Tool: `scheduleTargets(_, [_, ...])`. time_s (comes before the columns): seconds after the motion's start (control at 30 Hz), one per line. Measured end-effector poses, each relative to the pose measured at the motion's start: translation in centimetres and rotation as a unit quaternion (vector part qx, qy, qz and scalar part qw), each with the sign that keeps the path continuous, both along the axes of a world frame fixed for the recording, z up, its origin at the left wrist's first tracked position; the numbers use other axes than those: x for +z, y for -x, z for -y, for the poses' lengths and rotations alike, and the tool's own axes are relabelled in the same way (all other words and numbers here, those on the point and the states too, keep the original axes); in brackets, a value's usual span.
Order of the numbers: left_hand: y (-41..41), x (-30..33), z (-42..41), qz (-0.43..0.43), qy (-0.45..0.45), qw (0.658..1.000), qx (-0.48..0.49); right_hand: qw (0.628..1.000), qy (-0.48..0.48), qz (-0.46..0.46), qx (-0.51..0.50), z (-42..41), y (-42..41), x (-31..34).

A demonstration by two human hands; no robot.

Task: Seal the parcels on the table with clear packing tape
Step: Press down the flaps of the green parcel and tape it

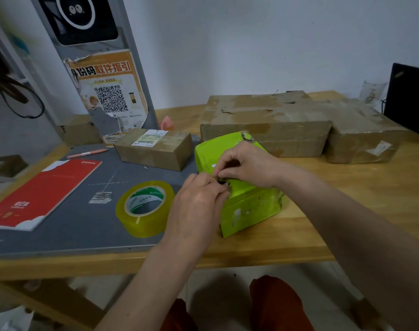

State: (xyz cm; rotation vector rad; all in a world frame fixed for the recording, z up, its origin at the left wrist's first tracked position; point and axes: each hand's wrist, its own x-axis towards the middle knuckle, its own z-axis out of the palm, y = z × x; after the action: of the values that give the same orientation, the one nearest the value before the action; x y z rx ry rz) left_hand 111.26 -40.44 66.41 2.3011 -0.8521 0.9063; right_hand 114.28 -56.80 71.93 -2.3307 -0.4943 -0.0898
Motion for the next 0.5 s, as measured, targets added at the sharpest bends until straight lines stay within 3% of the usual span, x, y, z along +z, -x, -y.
scheduleTargets(0.07, [0.1, 0.5, -0.1, -0.027, -0.013, 0.999, 0.014, 1.0, -0.015, -0.008, -0.001, 0.0, -0.1, -0.1])
scheduleTargets(0.23, [0.9, 1.3, 0.6, -0.088, 0.05, 0.993, 0.054, 0.999, -0.042, -0.018, -0.006, 1.0, 0.3, -0.4])
scheduleTargets(0.4, [1.0, 1.8, 1.5, -0.087, 0.029, 0.989, 0.117, 1.0, -0.026, -0.003, 0.004, 1.6, 0.5, -0.7])
scheduleTargets(0.5, [0.5, 2.2, 1.7, -0.129, 0.038, 0.985, 0.111, 0.999, -0.031, 0.008, -0.001, 1.9, 0.7, -1.0])
